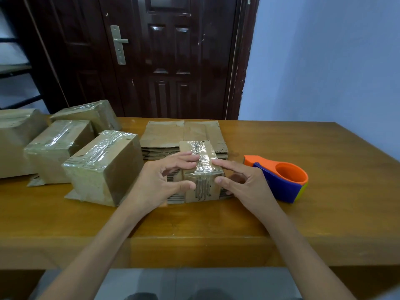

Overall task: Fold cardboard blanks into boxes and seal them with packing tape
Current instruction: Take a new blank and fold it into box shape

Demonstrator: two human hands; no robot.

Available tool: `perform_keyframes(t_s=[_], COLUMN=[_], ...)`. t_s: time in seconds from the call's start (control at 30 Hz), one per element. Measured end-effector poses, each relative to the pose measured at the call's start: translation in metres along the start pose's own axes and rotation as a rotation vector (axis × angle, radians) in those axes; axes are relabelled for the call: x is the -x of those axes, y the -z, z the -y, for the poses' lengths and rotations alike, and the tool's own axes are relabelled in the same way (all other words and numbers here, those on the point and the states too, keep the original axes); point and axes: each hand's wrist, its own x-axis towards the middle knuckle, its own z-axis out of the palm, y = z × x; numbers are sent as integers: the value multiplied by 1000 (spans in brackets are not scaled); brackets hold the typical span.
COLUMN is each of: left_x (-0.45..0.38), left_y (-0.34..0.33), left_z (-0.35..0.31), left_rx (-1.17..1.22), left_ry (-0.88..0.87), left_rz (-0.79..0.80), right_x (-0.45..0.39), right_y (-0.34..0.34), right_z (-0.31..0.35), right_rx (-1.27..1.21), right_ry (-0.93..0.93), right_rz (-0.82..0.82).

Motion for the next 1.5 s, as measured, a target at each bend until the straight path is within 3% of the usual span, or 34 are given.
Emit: perform_keyframes(t_s=[0.23, 0.37, 0.6, 0.83, 1.2, 1.5], left_x=[1, 3, 0, 3, 3, 9], left_y=[-9, -7, -17, -16, -20, -37], left_z=[1, -1, -10, -10, -11, -14], left_rx=[-47, -35, -25, -91, -169, -215], left_ry=[-40, -34, -8, -49, -73, -50], left_rz=[-101, -76, -203, -176, -215, -350], right_x=[0, -3, -14, -10, -9, -9], right_y=[-1, -2, -15, -7, -16, -22], right_z=[-1, -1, 5, -1, -4, -4], right_rx=[-27, 35, 180, 261, 428, 510], right_ry=[-3, 38, 58, 84, 251, 232], right_rz=[-8, -28, -172, -95, -161, -209])
